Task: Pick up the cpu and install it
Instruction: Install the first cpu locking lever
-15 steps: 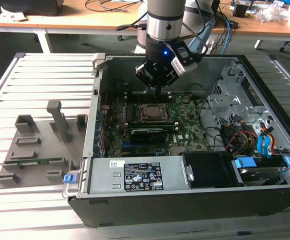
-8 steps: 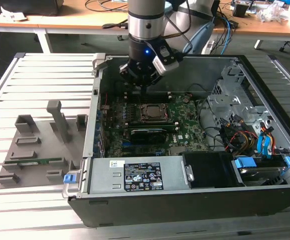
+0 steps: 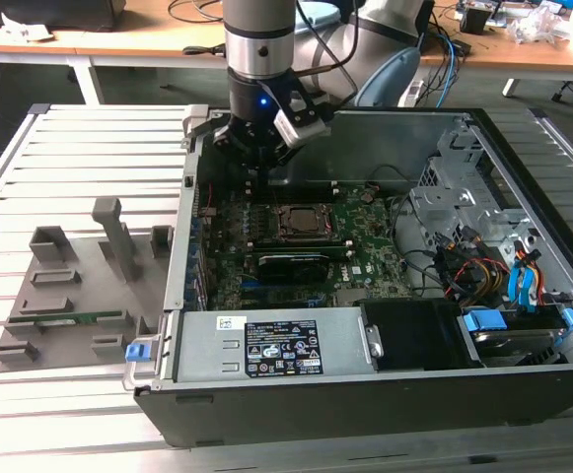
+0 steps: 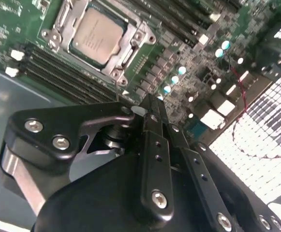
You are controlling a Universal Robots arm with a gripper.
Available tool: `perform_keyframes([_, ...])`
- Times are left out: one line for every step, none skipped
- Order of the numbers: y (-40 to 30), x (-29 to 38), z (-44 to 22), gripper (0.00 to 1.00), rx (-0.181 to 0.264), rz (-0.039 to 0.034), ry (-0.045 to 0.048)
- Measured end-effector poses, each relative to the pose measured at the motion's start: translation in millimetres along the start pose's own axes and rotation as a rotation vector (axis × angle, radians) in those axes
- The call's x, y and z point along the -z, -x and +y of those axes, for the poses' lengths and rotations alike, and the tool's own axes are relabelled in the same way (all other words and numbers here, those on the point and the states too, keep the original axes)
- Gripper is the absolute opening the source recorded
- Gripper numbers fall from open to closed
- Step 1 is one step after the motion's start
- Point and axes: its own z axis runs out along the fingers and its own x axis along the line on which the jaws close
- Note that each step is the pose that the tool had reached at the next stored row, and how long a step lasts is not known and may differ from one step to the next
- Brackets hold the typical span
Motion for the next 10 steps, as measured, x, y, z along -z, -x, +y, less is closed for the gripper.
perform_keyframes([-0.7, -0.7, 3.9, 0.11, 0.000, -0.0001, 0.0004])
perform_keyframes([-1.0, -1.2, 6.1, 0.11, 0.000, -0.0001, 0.0010])
perform_keyframes([-1.2, -1.5, 7.4, 0.11, 0.000, -0.0002, 0.0020])
perform_keyframes([-1.6, -2.3, 10.0, 0.11, 0.000, -0.0003, 0.0054])
perform_keyframes([-2.1, -5.7, 15.8, 0.11, 0.000, -0.0007, 0.0103])
perform_keyframes([-0.9, -6.0, 16.5, 0.11, 0.000, -0.0006, 0.0102])
perform_keyframes([0.6, -6.2, 16.6, 0.11, 0.000, -0.0006, 0.0101])
perform_keyframes([2.4, -6.3, 16.5, 0.11, 0.000, -0.0006, 0.0102])
perform_keyframes([5.4, -6.5, 16.4, 0.11, 0.000, -0.0006, 0.0100])
perform_keyframes([6.9, -6.4, 16.3, 0.11, 0.000, -0.0005, 0.0097])
